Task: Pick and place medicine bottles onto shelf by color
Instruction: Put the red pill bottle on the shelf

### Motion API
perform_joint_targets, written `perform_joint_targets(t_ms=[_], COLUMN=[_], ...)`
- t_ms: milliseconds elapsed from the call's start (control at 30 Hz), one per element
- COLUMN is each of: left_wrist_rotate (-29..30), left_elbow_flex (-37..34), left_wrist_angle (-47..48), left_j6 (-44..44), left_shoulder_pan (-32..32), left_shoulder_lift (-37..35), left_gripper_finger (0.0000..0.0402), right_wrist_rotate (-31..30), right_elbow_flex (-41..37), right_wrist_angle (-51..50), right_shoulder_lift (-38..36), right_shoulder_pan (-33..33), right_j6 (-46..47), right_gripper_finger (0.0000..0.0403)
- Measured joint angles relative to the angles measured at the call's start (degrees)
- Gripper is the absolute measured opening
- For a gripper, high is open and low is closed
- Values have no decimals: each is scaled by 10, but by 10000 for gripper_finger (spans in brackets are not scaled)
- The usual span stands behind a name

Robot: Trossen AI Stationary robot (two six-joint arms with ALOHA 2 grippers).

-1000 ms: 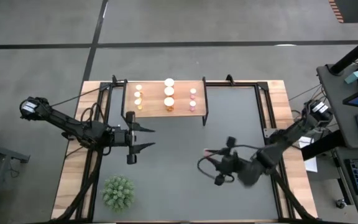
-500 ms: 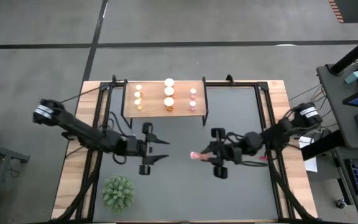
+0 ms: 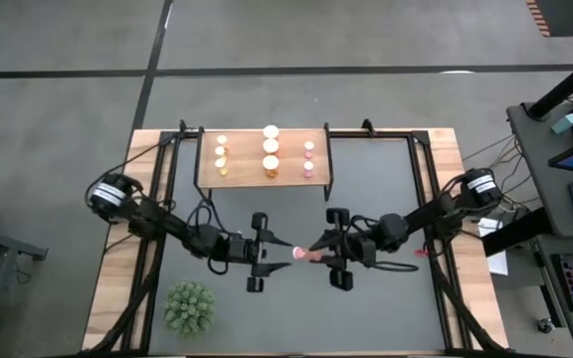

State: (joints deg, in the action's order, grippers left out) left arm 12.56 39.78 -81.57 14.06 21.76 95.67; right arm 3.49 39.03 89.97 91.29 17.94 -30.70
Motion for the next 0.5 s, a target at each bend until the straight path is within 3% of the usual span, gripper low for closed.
perform_joint_targets(t_ms=[500], left_wrist_rotate=[-2], left_elbow_flex=[38], left_wrist_angle=[-8], left_j6=[-1], left_shoulder_pan=[-24], left_shoulder_lift=[23], left_gripper_finger=[179], right_wrist_rotate=[-3], right_elbow_flex=[-1], right_wrist_angle=[-2], right_shoulder_lift=[1], right_shoulder_pan=[-5], right_j6=[6], right_gripper_finger=[91])
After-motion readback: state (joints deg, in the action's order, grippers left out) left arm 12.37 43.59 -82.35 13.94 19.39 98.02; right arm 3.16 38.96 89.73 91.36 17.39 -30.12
